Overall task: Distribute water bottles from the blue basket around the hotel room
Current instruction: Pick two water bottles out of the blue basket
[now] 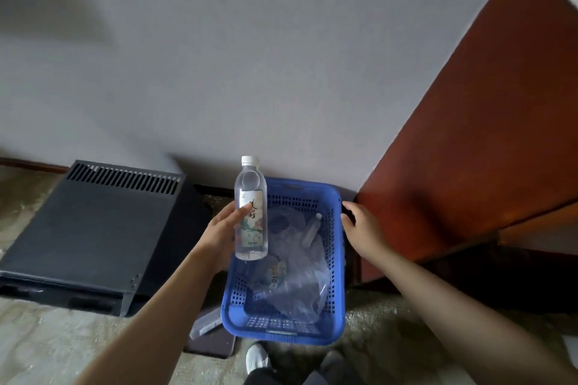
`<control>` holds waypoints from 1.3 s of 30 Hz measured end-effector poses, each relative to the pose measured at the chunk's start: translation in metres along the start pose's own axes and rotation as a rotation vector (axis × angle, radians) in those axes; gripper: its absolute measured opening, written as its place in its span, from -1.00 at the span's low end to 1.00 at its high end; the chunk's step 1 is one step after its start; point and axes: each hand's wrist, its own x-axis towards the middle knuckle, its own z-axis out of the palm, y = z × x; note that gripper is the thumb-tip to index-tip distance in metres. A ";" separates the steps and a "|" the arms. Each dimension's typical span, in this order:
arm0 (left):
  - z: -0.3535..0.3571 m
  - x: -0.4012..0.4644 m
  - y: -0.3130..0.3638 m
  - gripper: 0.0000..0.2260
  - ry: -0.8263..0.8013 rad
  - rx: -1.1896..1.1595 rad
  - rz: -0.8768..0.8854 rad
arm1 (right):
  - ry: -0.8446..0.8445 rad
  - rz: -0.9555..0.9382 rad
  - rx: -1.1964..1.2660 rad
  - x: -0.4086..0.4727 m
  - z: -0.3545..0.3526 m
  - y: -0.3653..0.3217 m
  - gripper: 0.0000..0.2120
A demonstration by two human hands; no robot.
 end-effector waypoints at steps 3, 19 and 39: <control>0.009 0.010 -0.002 -0.81 0.054 0.010 0.020 | -0.034 -0.018 -0.029 0.022 -0.004 0.007 -0.60; 0.002 0.117 -0.149 -0.70 0.155 0.103 -0.015 | -0.206 0.069 -0.061 0.104 0.122 0.144 -0.57; -0.115 0.324 -0.396 -0.84 0.365 0.089 -0.145 | -0.180 0.245 -0.048 0.284 0.370 0.338 -0.65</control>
